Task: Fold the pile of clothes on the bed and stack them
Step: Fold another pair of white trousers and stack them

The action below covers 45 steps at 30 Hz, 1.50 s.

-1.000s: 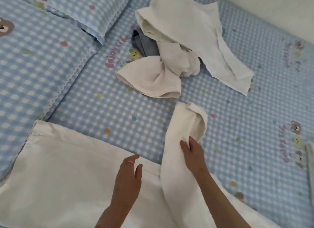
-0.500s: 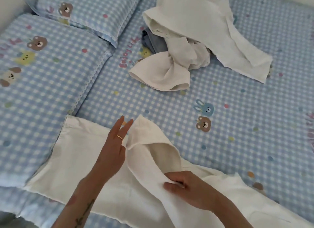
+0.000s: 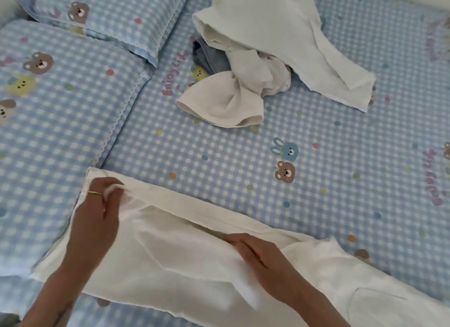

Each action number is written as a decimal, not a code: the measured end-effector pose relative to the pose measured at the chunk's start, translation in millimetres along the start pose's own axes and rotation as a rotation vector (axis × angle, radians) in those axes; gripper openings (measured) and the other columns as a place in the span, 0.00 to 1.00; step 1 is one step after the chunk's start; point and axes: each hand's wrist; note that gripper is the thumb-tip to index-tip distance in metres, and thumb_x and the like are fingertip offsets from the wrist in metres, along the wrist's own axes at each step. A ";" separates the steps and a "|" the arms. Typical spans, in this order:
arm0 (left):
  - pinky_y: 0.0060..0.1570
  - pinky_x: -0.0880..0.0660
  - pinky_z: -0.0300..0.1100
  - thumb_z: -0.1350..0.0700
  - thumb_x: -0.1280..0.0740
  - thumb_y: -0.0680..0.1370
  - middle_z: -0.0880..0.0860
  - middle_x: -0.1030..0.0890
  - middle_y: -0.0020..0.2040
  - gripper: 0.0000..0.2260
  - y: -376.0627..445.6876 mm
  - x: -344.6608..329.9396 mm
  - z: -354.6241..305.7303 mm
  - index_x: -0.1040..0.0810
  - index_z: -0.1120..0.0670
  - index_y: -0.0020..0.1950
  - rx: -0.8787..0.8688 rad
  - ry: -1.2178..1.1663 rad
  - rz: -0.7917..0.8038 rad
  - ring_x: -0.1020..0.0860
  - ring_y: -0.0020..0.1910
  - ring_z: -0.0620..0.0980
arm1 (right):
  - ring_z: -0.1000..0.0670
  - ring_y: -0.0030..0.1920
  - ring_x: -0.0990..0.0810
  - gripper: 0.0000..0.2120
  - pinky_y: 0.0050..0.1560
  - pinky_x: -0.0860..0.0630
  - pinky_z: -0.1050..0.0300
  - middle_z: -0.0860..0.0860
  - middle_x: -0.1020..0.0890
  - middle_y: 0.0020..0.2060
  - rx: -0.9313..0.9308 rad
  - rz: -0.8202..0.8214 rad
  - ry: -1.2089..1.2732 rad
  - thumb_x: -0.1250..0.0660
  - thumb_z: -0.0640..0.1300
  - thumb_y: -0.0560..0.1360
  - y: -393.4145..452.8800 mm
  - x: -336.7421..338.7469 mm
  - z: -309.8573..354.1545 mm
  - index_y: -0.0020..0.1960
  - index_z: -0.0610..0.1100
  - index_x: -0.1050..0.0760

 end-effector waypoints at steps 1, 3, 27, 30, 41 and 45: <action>0.37 0.33 0.45 0.59 0.40 0.80 0.48 0.23 0.36 0.06 2.9 9.3 2.9 0.30 0.48 0.53 0.027 0.007 -0.039 0.26 0.35 0.53 | 0.67 0.50 0.24 0.12 0.51 0.31 0.71 0.69 0.21 0.49 -0.002 -0.030 -0.013 0.46 0.50 0.82 4.9 -3.4 -1.4 0.60 0.57 0.27; 0.32 0.36 0.43 0.60 0.40 0.80 0.44 0.25 0.35 0.07 8.0 22.3 7.6 0.31 0.49 0.56 0.025 0.043 -0.083 0.28 0.32 0.47 | 0.61 0.37 0.26 0.09 0.40 0.33 0.68 0.62 0.21 0.40 -0.040 -0.065 -0.028 0.44 0.48 0.81 15.8 -10.0 -6.6 0.56 0.59 0.28; 0.74 0.47 0.51 0.43 0.34 0.72 0.59 0.39 0.75 0.40 -66.6 -48.9 145.9 0.47 0.60 0.76 -0.415 0.403 0.259 0.42 0.75 0.56 | 0.62 0.53 0.24 0.23 0.54 0.30 0.67 0.65 0.23 0.51 -0.303 0.165 -0.208 0.34 0.57 0.73 94.6 -46.3 -10.9 0.67 0.60 0.34; 0.68 0.41 0.53 0.49 0.19 0.56 0.57 0.21 0.60 0.45 -64.8 -45.0 158.6 0.31 0.61 0.70 -0.292 0.547 0.425 0.24 0.61 0.56 | 0.63 0.53 0.24 0.20 0.54 0.29 0.69 0.63 0.21 0.52 -0.260 0.242 -0.239 0.33 0.58 0.71 83.9 -48.7 -4.5 0.62 0.63 0.29; 0.38 0.34 0.38 0.51 0.40 0.74 0.45 0.20 0.34 0.11 -58.0 73.1 82.4 0.19 0.51 0.39 -0.398 0.396 0.120 0.22 0.30 0.47 | 0.75 0.56 0.39 0.30 0.62 0.47 0.75 0.73 0.34 0.57 0.182 0.141 -0.483 0.31 0.62 0.68 82.1 -78.1 75.0 0.68 0.61 0.36; 0.48 0.32 0.37 0.47 0.38 0.75 0.43 0.20 0.38 0.11 -51.4 98.5 41.8 0.18 0.50 0.47 -0.542 0.338 0.021 0.22 0.38 0.45 | 0.62 0.43 0.26 0.13 0.46 0.36 0.71 0.62 0.20 0.44 0.341 0.227 -0.349 0.33 0.57 0.73 103.4 -123.6 145.7 0.57 0.56 0.25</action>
Point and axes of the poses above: each hand's wrist, its own y-axis towards the middle knuckle, its own x-axis out of the back of the hand, z = x × y
